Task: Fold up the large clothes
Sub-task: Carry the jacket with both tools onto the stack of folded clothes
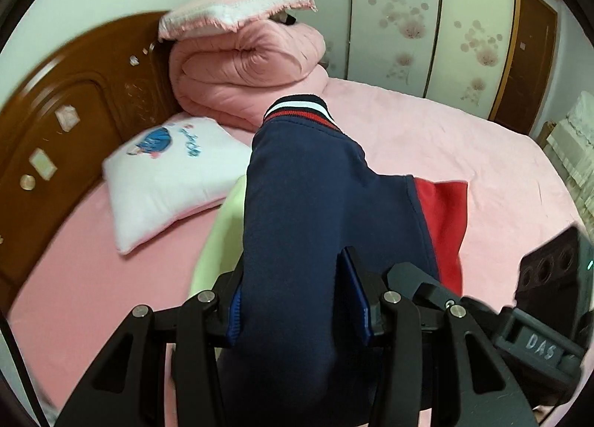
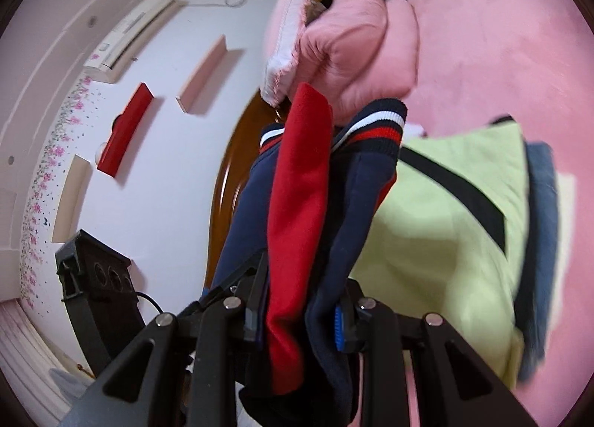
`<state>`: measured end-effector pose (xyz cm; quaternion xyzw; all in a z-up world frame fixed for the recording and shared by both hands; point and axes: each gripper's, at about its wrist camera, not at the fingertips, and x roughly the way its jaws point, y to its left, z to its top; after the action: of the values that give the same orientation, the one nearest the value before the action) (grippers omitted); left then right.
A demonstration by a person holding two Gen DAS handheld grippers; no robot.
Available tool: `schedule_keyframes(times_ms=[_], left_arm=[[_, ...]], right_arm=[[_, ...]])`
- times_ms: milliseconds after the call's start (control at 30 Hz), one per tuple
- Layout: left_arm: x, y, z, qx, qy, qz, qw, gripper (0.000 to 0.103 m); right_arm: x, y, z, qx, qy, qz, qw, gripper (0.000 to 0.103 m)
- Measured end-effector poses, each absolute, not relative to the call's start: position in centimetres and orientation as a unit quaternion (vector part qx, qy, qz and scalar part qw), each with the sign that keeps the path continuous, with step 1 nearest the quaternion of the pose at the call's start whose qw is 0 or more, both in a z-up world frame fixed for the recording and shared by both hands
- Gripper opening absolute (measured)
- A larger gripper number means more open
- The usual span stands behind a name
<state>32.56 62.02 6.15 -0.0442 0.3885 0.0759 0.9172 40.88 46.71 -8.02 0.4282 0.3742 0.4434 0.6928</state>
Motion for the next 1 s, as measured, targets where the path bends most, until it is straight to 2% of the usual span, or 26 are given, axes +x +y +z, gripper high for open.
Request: schedule_keyframes(times_ms=[67,100,167,200,267,567,700,767,800,833,900,933,967,1000], left_arm=[[35.5,64.0,1.3,-0.069,0.4,0.07,0.911,0.043],[36.7,65.2,-2.1,-0.074,0.419,0.072,0.902,0.039],[37.1,65.5,-6.9,-0.074,0.451,0.078,0.886,0.038],[36.7,65.5,-7.6,-0.072,0.43,0.069,0.897,0.039],[35.7,65.0,-7.5,-0.06,0.391,0.057,0.917,0.04],[34.2,63.5,-8.6,-0.036,0.359,0.105,0.927,0.056],[32.0,62.0,-8.4,-0.045,0.333,0.147,0.93,0.071],[30.9,60.6,-8.5,-0.041,0.312,0.179,0.932,0.075],[29.9,60.0,-8.5,-0.042,0.304,0.195,0.932,0.082],[28.7,59.3,-8.7,-0.05,0.296,0.215,0.929,0.093],[26.2,58.3,-9.5,-0.077,0.286,0.259,0.919,0.102],[24.4,57.7,-10.4,-0.103,0.294,0.286,0.906,0.102],[23.2,57.4,-11.3,-0.128,0.311,0.307,0.89,0.102],[21.5,57.1,-12.4,-0.165,0.337,0.323,0.869,0.102]], right_arm=[[42.2,47.7,-11.5,0.439,0.377,0.426,0.695,0.026],[43.1,48.5,-14.0,0.426,0.392,0.408,0.706,0.026],[44.2,50.3,-17.6,0.364,0.44,0.372,0.732,0.025],[44.4,50.8,-19.0,0.342,0.45,0.372,0.736,0.025],[44.3,50.2,-19.8,0.357,0.432,0.389,0.731,0.025],[46.4,49.7,-20.4,0.355,0.461,0.42,0.696,0.026],[46.0,49.2,-20.6,0.353,0.453,0.428,0.697,0.028],[45.4,48.7,-20.5,0.346,0.451,0.43,0.702,0.029],[44.9,48.2,-20.2,0.336,0.449,0.432,0.706,0.029],[44.3,47.6,-20.1,0.327,0.449,0.432,0.711,0.03],[42.5,45.5,-19.5,0.297,0.453,0.42,0.729,0.042],[41.6,44.3,-19.5,0.295,0.453,0.417,0.731,0.054],[40.3,42.6,-19.4,0.306,0.442,0.42,0.731,0.054],[38.8,40.3,-19.2,0.321,0.433,0.412,0.735,0.059]])
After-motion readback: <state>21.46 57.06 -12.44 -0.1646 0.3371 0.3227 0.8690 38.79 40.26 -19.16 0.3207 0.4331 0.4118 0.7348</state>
